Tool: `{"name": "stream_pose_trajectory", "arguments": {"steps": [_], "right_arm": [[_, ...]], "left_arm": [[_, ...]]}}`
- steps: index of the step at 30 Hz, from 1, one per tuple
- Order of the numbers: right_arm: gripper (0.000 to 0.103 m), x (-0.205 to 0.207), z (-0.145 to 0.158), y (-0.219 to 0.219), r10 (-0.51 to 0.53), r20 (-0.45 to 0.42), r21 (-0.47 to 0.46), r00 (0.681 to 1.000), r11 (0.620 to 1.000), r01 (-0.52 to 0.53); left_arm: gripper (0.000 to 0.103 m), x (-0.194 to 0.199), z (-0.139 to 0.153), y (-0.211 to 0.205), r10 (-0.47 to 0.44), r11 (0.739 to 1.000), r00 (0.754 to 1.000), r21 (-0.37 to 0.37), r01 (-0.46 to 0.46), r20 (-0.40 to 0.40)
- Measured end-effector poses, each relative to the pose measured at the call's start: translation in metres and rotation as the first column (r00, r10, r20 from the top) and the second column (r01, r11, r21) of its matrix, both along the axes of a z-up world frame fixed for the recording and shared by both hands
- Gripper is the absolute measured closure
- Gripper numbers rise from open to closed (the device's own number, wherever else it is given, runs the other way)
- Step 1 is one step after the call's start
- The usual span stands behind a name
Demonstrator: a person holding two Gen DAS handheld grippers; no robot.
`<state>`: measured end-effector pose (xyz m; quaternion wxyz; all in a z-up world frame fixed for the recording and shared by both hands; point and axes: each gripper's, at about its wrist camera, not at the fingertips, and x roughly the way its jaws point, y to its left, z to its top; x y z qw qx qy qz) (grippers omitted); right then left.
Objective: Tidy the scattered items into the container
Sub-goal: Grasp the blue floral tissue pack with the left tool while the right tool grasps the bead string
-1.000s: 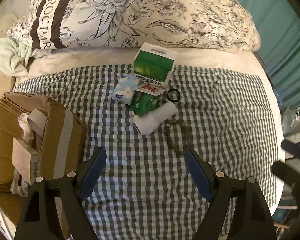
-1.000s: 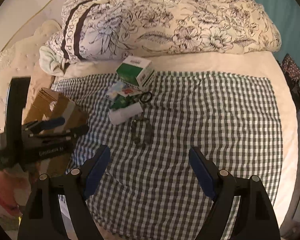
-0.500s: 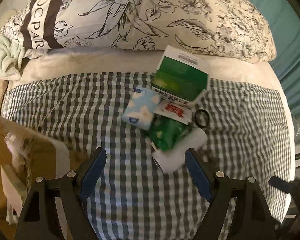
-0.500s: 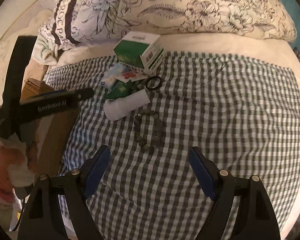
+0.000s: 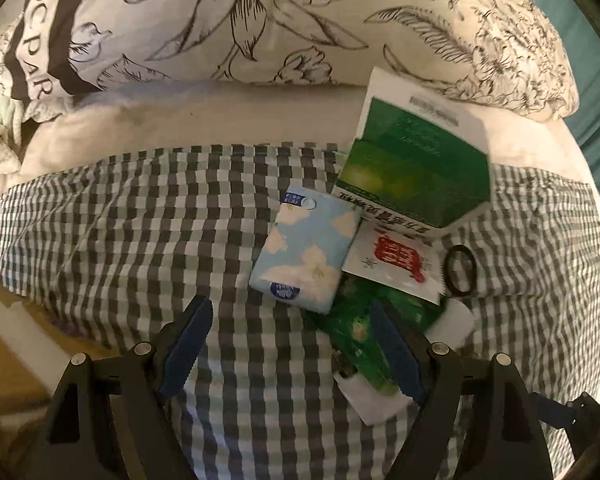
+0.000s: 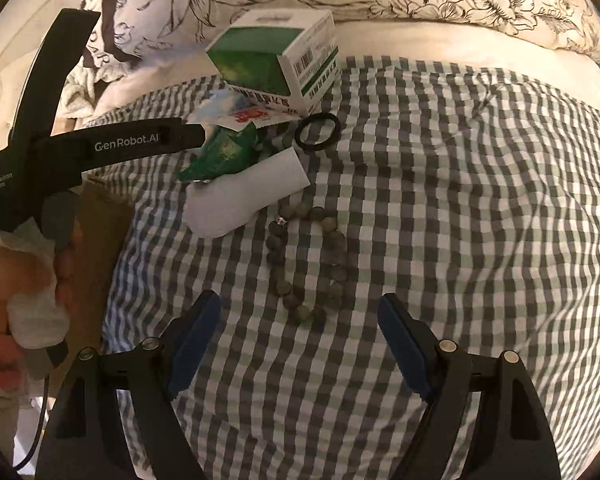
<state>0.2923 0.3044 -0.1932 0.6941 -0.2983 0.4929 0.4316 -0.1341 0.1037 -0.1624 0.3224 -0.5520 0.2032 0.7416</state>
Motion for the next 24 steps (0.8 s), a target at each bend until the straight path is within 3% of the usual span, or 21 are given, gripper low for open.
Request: {"name": "stream_pose_trajectory", "arguments": {"steps": [12, 19, 20, 21, 23, 24], "right_arm": [[0.022, 0.016, -0.043, 0.024, -0.019, 0.038, -0.071, 0.999, 0.997, 0.022], [0.021, 0.003, -0.056, 0.029, 0.048, 0.129, -0.134, 0.990, 0.990, -0.031], [0.022, 0.002, -0.056, 0.029, 0.055, 0.136, -0.140, 0.989, 0.990, -0.036], [0.025, 0.002, -0.056, 0.029, 0.053, 0.140, -0.142, 0.989, 0.989, -0.033], [0.037, 0.005, -0.053, 0.026, 0.042, 0.152, -0.141, 0.988, 0.990, -0.021], [0.048, 0.007, -0.050, 0.024, 0.035, 0.154, -0.138, 0.987, 0.990, -0.013]], "left_arm": [[0.019, -0.026, -0.034, 0.015, -0.018, 1.000, 0.999, -0.019, 0.019, 0.026], [0.019, -0.032, -0.046, 0.030, -0.052, 0.999, 0.999, -0.016, 0.052, 0.008], [0.025, -0.031, -0.045, 0.031, -0.062, 0.998, 0.998, -0.009, 0.061, -0.005], [0.045, -0.029, -0.044, 0.031, -0.078, 0.997, 0.997, 0.003, 0.078, -0.016], [0.047, -0.025, -0.040, 0.031, -0.106, 0.994, 0.993, -0.004, 0.106, -0.046], [0.047, -0.024, -0.039, 0.032, -0.109, 0.994, 0.993, -0.007, 0.108, -0.042]]}}
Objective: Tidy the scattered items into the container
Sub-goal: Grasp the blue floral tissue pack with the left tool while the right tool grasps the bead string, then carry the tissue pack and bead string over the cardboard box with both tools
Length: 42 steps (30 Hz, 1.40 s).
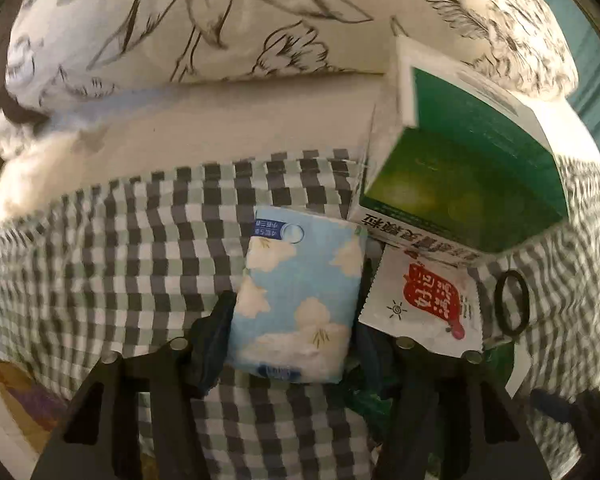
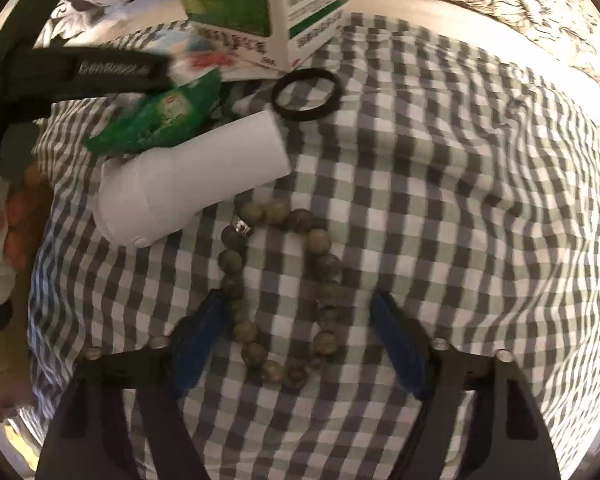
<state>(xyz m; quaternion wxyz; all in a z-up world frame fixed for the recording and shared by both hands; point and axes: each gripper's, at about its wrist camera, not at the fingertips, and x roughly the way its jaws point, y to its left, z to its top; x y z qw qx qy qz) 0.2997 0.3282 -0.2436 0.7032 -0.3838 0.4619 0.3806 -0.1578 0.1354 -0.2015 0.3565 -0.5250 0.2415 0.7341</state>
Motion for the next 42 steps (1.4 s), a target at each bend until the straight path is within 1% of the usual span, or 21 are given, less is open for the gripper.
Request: {"name": "stream_pose_trajectory", "arguments": {"steps": [1, 2, 3, 5, 6, 9, 13, 16, 18, 20, 21, 26, 27, 32, 34, 36, 39, 42], "right_arm": [[0.062, 0.005, 0.004, -0.003, -0.008, -0.005, 0.005, 1.000, 1.000, 0.008], [0.070, 0.009, 0.008, -0.006, -0.014, -0.011, 0.009, 1.000, 1.000, 0.014], [0.081, 0.014, 0.011, -0.009, -0.018, -0.020, 0.015, 1.000, 1.000, 0.019], [0.084, 0.024, 0.019, -0.015, -0.028, -0.044, 0.030, 0.999, 0.999, 0.029], [0.092, 0.026, 0.023, -0.018, -0.030, -0.040, 0.038, 0.999, 0.999, 0.031], [0.092, 0.030, 0.035, -0.027, -0.028, -0.030, 0.053, 0.999, 0.998, 0.029], [0.092, 0.029, 0.051, -0.041, -0.024, -0.038, 0.081, 0.999, 0.996, 0.027], [0.092, 0.028, 0.066, -0.055, -0.018, -0.043, 0.102, 0.999, 0.995, 0.022], [0.092, 0.026, 0.077, -0.064, -0.008, -0.044, 0.118, 0.999, 0.993, 0.013], [0.092, 0.027, 0.095, -0.071, 0.003, -0.039, 0.143, 0.999, 0.990, 0.003], [0.092, 0.025, 0.103, -0.069, 0.009, -0.038, 0.151, 0.999, 0.988, -0.003], [0.092, 0.007, 0.146, -0.096, 0.051, -0.008, 0.205, 0.999, 0.977, -0.049], [0.092, 0.004, 0.147, -0.096, 0.058, -0.005, 0.211, 0.998, 0.976, -0.055], [0.092, -0.015, 0.182, -0.111, 0.108, 0.011, 0.245, 0.994, 0.964, -0.107], [0.092, -0.024, 0.196, -0.118, 0.132, 0.024, 0.255, 0.991, 0.958, -0.133], [0.092, -0.031, 0.207, -0.123, 0.155, 0.032, 0.258, 0.987, 0.953, -0.158], [0.092, -0.042, 0.225, -0.130, 0.198, 0.043, 0.273, 0.979, 0.941, -0.202], [0.092, -0.053, 0.243, -0.134, 0.241, 0.062, 0.290, 0.969, 0.924, -0.248]], "left_arm": [[0.047, 0.000, 0.001, -0.001, 0.001, 1.000, 1.000, 0.004, -0.001, 0.008], [0.047, 0.001, 0.003, -0.002, 0.007, 1.000, 1.000, 0.010, -0.007, 0.012], [0.047, 0.002, 0.006, -0.004, 0.014, 1.000, 1.000, 0.014, -0.014, 0.012], [0.047, 0.004, 0.012, -0.008, 0.027, 0.999, 1.000, 0.019, -0.027, 0.006], [0.047, 0.005, 0.015, -0.010, 0.033, 0.999, 0.999, 0.020, -0.033, 0.004], [0.047, 0.011, 0.026, -0.017, 0.050, 0.999, 0.999, 0.021, -0.050, -0.002], [0.047, 0.023, 0.042, -0.031, 0.075, 0.997, 0.997, 0.030, -0.075, -0.002], [0.047, 0.036, 0.057, -0.051, 0.081, 0.996, 0.997, 0.037, -0.081, 0.002], [0.047, 0.045, 0.070, -0.060, 0.077, 0.996, 0.997, 0.049, -0.076, -0.004], [0.047, 0.052, 0.088, -0.056, 0.070, 0.996, 0.997, 0.062, -0.069, -0.010], [0.047, 0.059, 0.098, -0.061, 0.070, 0.995, 0.997, 0.069, -0.068, -0.015], [0.047, 0.094, 0.135, -0.071, 0.062, 0.992, 0.998, 0.106, -0.061, -0.006], [0.047, 0.101, 0.142, -0.073, 0.059, 0.992, 0.998, 0.111, -0.059, -0.003], [0.047, 0.132, 0.178, -0.077, 0.024, 0.991, 1.000, 0.133, -0.026, 0.013], [0.047, 0.144, 0.193, -0.080, 0.016, 0.989, 1.000, 0.150, -0.016, 0.006], [0.047, 0.153, 0.205, -0.082, 0.012, 0.987, 1.000, 0.159, -0.015, 0.014], [0.047, 0.167, 0.223, -0.086, -0.003, 0.985, 1.000, 0.171, 0.003, 0.003], [0.047, 0.173, 0.239, -0.093, 0.009, 0.982, 1.000, 0.187, -0.009, 0.000]]}}
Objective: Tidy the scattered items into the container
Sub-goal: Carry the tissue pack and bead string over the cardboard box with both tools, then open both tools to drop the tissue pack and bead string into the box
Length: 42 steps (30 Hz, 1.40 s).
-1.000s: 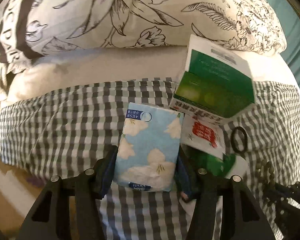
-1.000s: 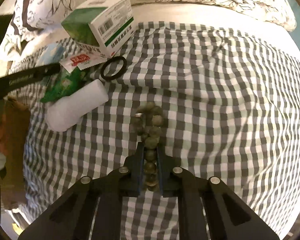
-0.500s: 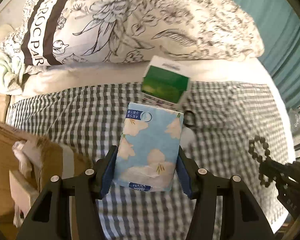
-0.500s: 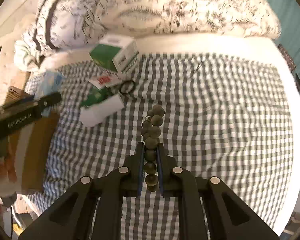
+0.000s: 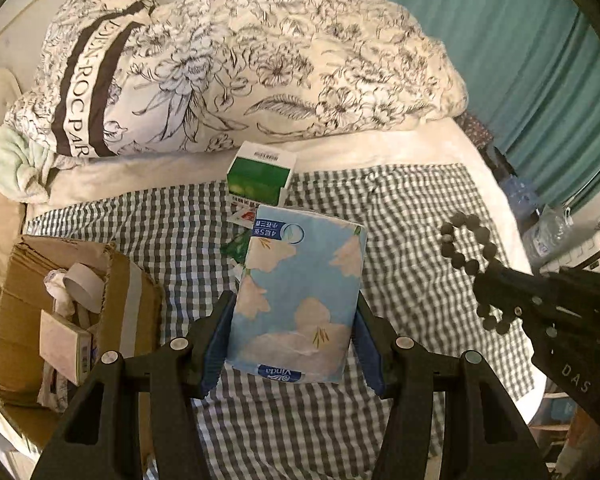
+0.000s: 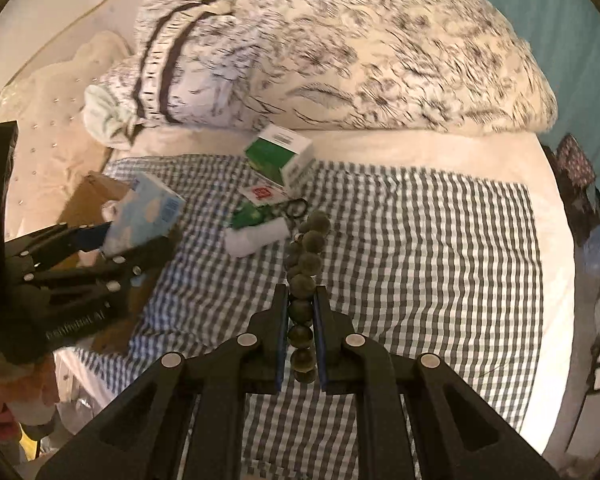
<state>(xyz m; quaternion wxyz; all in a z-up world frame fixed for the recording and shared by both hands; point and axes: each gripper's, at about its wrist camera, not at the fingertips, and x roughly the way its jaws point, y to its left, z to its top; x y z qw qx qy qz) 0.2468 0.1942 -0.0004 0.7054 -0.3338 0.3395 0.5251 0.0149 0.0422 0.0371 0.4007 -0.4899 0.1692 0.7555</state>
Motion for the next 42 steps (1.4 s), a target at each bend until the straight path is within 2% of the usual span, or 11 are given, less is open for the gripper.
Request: {"name": "stream_pose_trajectory", "arguments": {"steps": [9, 16, 26, 31, 36, 39, 40, 41, 42], "right_arm": [[0.092, -0.040, 0.034, 0.004, 0.144, 0.029, 0.048, 0.989, 0.988, -0.145], [0.092, -0.089, 0.030, 0.026, 0.283, 0.032, 0.036, 0.959, 0.958, -0.284], [0.092, -0.192, -0.009, 0.076, 0.499, -0.008, -0.021, 0.867, 0.866, -0.499], [0.092, -0.240, -0.035, 0.102, 0.569, -0.021, -0.058, 0.822, 0.820, -0.569], [0.092, -0.274, -0.060, 0.131, 0.610, -0.032, -0.090, 0.792, 0.787, -0.610], [0.091, -0.287, -0.073, 0.149, 0.614, -0.045, -0.108, 0.788, 0.781, -0.615], [0.089, -0.289, -0.074, 0.153, 0.612, -0.048, -0.105, 0.789, 0.783, -0.613], [0.083, -0.291, -0.077, 0.158, 0.606, -0.063, -0.107, 0.793, 0.786, -0.609], [0.061, -0.293, -0.078, 0.163, 0.595, -0.080, -0.112, 0.800, 0.792, -0.600]], "left_arm": [[0.047, -0.011, 0.040, -0.042, 0.118, 0.993, 0.992, 0.025, -0.117, -0.039], [0.047, -0.036, 0.042, -0.101, 0.246, 0.969, 0.968, 0.021, -0.246, -0.040], [0.047, -0.085, 0.015, -0.196, 0.414, 0.910, 0.910, -0.031, -0.414, -0.015], [0.047, -0.114, -0.007, -0.236, 0.475, 0.879, 0.880, -0.059, -0.473, 0.022], [0.047, -0.139, -0.033, -0.258, 0.499, 0.865, 0.865, -0.091, -0.493, 0.058], [0.045, -0.149, -0.047, -0.264, 0.485, 0.873, 0.870, -0.104, -0.476, 0.085], [0.044, -0.151, -0.050, -0.265, 0.477, 0.877, 0.874, -0.105, -0.468, 0.095], [0.039, -0.154, -0.053, -0.264, 0.472, 0.880, 0.876, -0.110, -0.462, 0.103], [0.031, -0.156, -0.057, -0.264, 0.464, 0.885, 0.878, -0.112, -0.452, 0.119]]}}
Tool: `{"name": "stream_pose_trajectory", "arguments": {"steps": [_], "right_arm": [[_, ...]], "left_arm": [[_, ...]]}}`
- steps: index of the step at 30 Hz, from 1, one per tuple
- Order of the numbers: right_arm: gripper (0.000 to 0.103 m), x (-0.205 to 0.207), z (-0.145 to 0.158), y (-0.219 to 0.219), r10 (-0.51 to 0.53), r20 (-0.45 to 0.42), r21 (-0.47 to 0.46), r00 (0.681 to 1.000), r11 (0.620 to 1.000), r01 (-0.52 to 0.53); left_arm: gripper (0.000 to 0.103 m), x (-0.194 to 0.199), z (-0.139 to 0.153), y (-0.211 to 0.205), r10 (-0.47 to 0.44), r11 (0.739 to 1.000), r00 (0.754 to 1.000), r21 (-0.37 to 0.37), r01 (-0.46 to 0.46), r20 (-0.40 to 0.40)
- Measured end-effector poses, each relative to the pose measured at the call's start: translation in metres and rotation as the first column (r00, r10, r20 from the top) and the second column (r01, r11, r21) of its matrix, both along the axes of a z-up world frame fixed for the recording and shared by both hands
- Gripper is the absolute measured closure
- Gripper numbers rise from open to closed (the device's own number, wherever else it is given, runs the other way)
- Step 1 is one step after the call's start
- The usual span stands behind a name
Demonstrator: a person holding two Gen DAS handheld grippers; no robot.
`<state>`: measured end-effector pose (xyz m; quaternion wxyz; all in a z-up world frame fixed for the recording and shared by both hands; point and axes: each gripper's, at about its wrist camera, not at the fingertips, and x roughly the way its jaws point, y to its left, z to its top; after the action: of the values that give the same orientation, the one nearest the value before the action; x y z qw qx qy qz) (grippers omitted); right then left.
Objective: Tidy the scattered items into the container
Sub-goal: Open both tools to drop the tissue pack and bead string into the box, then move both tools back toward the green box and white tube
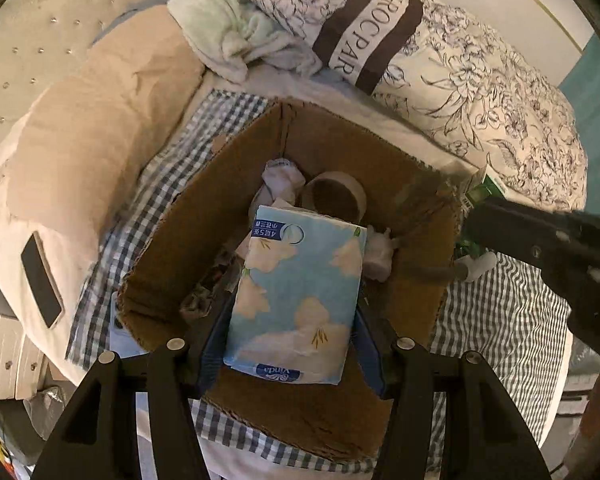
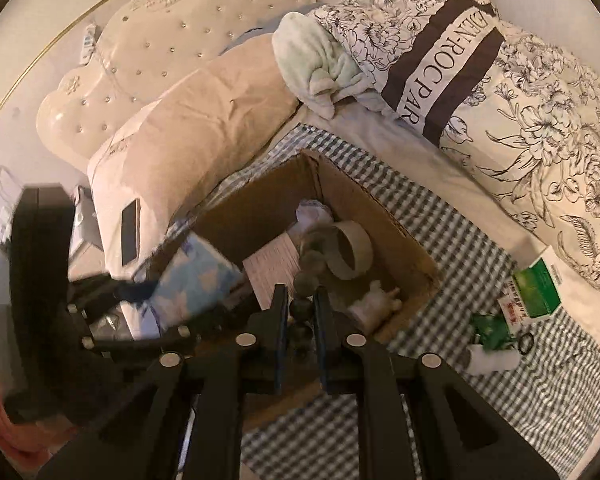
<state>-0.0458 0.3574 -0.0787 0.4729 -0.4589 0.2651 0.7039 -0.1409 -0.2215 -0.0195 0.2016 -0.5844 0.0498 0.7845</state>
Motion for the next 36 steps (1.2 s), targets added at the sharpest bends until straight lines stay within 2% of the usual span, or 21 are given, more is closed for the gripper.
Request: {"name": "stream_pose_trajectory", "arguments": {"steps": [1, 2, 8, 15, 21, 28, 32, 36], "right_arm": [[0.041, 0.000, -0.002, 0.005, -0.024, -0.006, -0.006, 1.000, 1.000, 0.024], [0.040, 0.001, -0.002, 0.008, -0.041, -0.015, 0.000, 0.999, 0.999, 0.041], [0.040, 0.006, -0.004, 0.017, -0.056, -0.021, -0.003, 0.998, 0.998, 0.056], [0.040, 0.041, 0.005, 0.012, -0.117, -0.025, 0.010, 0.993, 0.993, 0.117], [0.040, 0.104, 0.029, -0.006, -0.211, -0.038, 0.056, 0.977, 0.975, 0.213], [0.040, 0.200, 0.053, -0.037, -0.345, -0.061, 0.089, 0.937, 0.933, 0.350], [0.040, 0.247, 0.062, -0.056, -0.390, -0.070, 0.093, 0.918, 0.914, 0.396], [0.040, 0.280, 0.068, -0.073, -0.401, -0.076, 0.093, 0.913, 0.909, 0.407]], "left_arm": [[0.027, -0.002, -0.003, 0.001, -0.008, 1.000, 1.000, 0.002, 0.008, 0.017], [0.024, -0.004, -0.006, 0.002, -0.012, 1.000, 1.000, -0.005, 0.012, 0.024], [0.019, -0.009, -0.016, 0.012, -0.039, 0.998, 0.998, -0.045, 0.041, 0.048], [0.019, -0.006, -0.014, 0.040, -0.088, 0.994, 0.995, -0.056, 0.090, 0.049], [0.019, 0.014, -0.002, 0.087, -0.159, 0.986, 0.987, -0.052, 0.160, 0.014], [0.019, 0.056, 0.005, 0.148, -0.250, 0.967, 0.968, -0.053, 0.250, 0.004], [0.019, 0.084, 0.004, 0.181, -0.284, 0.958, 0.959, -0.052, 0.284, 0.006], [0.019, 0.104, -0.001, 0.208, -0.287, 0.957, 0.958, -0.050, 0.287, 0.017]]}}
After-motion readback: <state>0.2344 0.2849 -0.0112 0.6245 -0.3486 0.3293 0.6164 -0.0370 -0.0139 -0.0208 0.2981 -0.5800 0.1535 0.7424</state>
